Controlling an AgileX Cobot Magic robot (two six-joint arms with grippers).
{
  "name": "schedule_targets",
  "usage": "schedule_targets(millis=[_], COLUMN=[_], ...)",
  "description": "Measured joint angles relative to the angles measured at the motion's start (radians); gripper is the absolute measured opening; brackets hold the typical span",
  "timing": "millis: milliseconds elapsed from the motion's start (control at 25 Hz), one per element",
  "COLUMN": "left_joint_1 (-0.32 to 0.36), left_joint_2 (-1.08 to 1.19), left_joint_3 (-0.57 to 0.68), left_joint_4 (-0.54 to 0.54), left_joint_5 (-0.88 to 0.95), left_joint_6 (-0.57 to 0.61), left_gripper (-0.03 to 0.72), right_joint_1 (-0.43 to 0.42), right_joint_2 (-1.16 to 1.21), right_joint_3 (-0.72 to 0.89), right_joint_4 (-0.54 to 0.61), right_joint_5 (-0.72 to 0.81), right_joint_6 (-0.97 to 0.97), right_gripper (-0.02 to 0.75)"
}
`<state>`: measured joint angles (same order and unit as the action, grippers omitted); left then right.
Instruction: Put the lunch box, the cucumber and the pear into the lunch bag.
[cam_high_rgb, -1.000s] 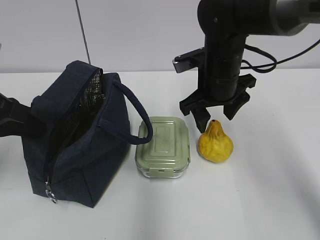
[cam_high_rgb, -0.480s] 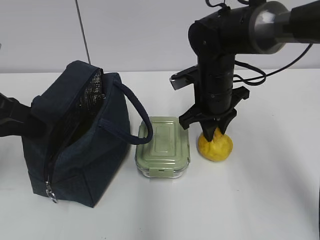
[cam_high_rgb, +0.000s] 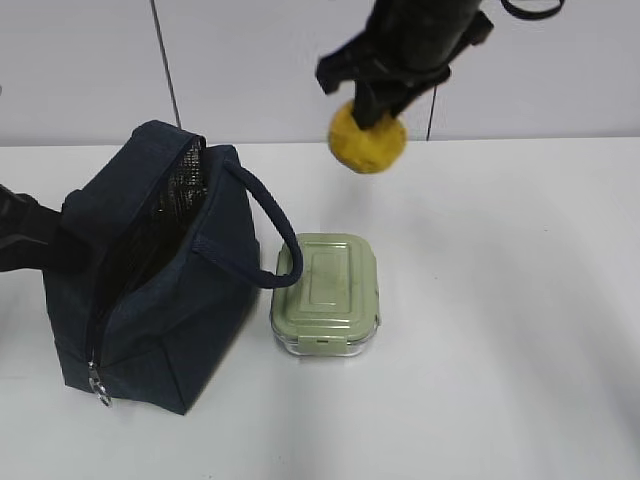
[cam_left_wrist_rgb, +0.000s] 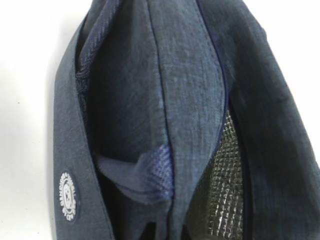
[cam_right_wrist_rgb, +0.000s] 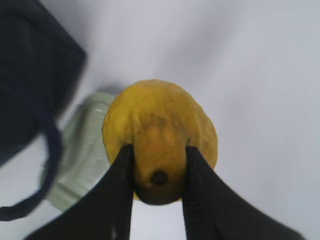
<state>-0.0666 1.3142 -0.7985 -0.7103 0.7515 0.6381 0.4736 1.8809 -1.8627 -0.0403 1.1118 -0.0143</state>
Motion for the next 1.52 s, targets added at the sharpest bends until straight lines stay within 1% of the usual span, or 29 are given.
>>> schedule_targets(millis=[40,80,200,400,640,960,1000,1040,1080,1160,1240,1280,1320,1440,1520], left_joint_1=[0.000,0.000,0.000,0.000,0.000,0.000,0.000,0.000,0.000,0.000,0.000,0.000,0.000,0.000,0.000], left_joint_2=[0.000,0.000,0.000,0.000,0.000,0.000,0.000,0.000,0.000,0.000,0.000,0.000,0.000,0.000,0.000], left_joint_3=[0.000,0.000,0.000,0.000,0.000,0.000,0.000,0.000,0.000,0.000,0.000,0.000,0.000,0.000,0.000], left_joint_4=[0.000,0.000,0.000,0.000,0.000,0.000,0.000,0.000,0.000,0.000,0.000,0.000,0.000,0.000,0.000], left_joint_5=[-0.001,-0.001,-0.002,-0.002,-0.002,-0.002,-0.002,-0.002,-0.003,-0.003,-0.005,-0.005,-0.006,-0.008,-0.011], left_joint_6=[0.000,0.000,0.000,0.000,0.000,0.001,0.001,0.001,0.001,0.001,0.001,0.001,0.001,0.001,0.001], left_gripper=[0.001,0.001,0.001,0.001,0.001,0.001,0.001,0.001,0.001,0.001,0.001,0.001,0.001,0.001,0.001], right_joint_1=[0.006,0.018,0.061,0.141,0.195,0.201,0.201,0.201,0.201,0.201,0.201,0.201,0.201,0.200,0.181], right_joint_2=[-0.002,-0.002,-0.002,0.012,0.084,0.173,0.181,0.186,0.187,0.187,0.187,0.187,0.187,0.160,0.124], right_joint_3=[-0.021,-0.045,-0.071,-0.072,-0.073,-0.073,-0.073,-0.073,-0.073,-0.073,-0.074,-0.074,-0.074,-0.074,-0.074], right_joint_4=[0.040,0.112,0.226,0.314,0.346,0.354,0.354,0.354,0.354,0.354,0.354,0.354,0.354,0.354,0.346], right_joint_5=[0.000,-0.008,-0.043,-0.091,-0.106,-0.106,-0.099,-0.097,-0.095,-0.093,-0.093,-0.093,-0.093,-0.095,-0.106], right_joint_6=[-0.024,-0.064,-0.125,-0.226,-0.285,-0.304,-0.304,-0.304,-0.304,-0.304,-0.304,-0.304,-0.304,-0.282,-0.253], right_gripper=[0.183,0.183,0.182,0.182,0.182,0.188,0.204,0.241,0.293,0.429,0.540,0.559,0.562,0.557,0.554])
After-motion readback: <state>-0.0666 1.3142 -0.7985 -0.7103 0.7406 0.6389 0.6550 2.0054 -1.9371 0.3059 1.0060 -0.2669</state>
